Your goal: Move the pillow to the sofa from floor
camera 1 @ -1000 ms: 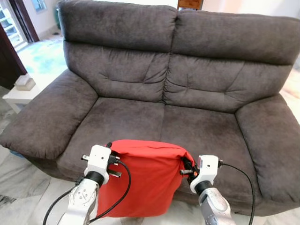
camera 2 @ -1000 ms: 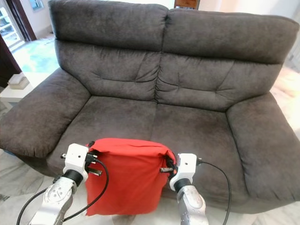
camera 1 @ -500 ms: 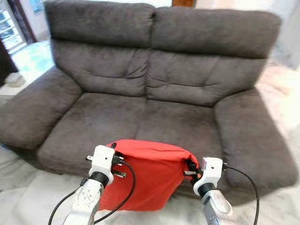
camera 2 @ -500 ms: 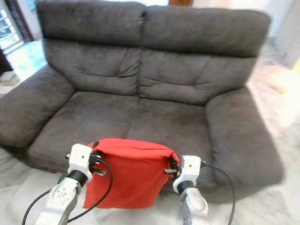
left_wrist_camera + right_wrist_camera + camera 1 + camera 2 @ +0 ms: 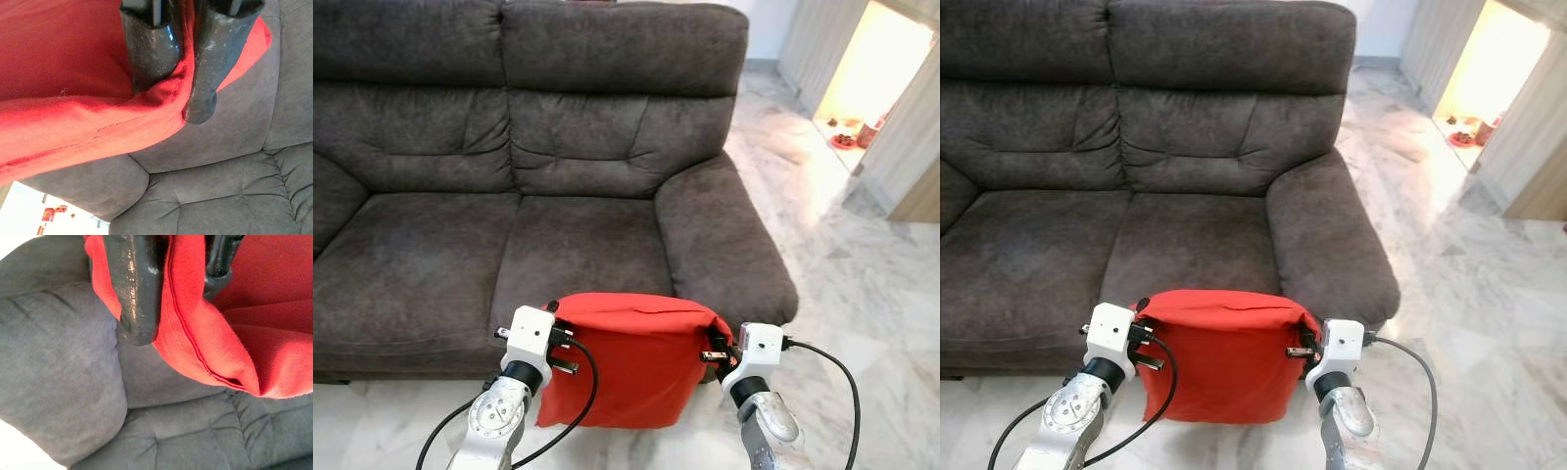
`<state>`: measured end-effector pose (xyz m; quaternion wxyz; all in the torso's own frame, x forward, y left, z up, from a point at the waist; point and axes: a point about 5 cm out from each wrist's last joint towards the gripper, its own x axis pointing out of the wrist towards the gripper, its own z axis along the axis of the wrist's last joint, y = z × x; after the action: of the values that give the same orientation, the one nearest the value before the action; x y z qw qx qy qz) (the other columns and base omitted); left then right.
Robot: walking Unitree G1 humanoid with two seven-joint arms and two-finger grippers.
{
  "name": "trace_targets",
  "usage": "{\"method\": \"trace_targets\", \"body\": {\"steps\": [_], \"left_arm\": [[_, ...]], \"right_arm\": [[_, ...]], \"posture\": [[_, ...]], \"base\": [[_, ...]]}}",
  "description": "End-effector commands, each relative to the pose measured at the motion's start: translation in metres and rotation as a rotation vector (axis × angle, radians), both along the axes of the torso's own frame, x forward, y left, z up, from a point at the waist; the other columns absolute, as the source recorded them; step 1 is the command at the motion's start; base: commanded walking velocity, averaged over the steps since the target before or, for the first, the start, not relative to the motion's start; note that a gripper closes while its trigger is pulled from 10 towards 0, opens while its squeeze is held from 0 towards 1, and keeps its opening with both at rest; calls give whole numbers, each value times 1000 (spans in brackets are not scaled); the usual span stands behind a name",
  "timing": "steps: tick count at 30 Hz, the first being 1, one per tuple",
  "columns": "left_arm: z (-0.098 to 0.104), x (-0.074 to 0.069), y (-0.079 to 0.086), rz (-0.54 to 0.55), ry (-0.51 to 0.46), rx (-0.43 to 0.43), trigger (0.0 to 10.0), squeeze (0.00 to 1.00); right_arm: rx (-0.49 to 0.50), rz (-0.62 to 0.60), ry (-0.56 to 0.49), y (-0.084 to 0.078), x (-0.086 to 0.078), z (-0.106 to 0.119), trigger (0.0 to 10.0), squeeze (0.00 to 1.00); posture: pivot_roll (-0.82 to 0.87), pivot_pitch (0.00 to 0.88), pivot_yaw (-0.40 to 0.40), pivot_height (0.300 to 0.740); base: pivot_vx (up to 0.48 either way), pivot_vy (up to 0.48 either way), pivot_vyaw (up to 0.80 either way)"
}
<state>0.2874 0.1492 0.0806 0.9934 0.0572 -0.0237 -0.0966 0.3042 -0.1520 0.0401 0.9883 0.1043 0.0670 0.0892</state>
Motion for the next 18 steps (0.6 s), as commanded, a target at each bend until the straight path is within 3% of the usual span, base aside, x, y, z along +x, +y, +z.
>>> {"method": "trace_targets", "body": {"steps": [1, 9, 18], "left_arm": [[24, 2, 15, 59, -113, -1, 10000, 0], [26, -1, 18, 71, -122, -1, 10000, 0], [38, -9, 27, 84, -182, 100, 10000, 0]], "right_arm": [[7, -42, -59, -8, 6, 12, 10000, 0], [2, -19, -71, -4, 7, 14, 10000, 0], [7, -32, -132, -5, 8, 24, 10000, 0]], "posture": [[199, 86, -37, 740], [199, 94, -38, 740], [198, 109, -32, 740]], "base": [[0, 0, 0], [0, 0, 0], [0, 0, 0]]}}
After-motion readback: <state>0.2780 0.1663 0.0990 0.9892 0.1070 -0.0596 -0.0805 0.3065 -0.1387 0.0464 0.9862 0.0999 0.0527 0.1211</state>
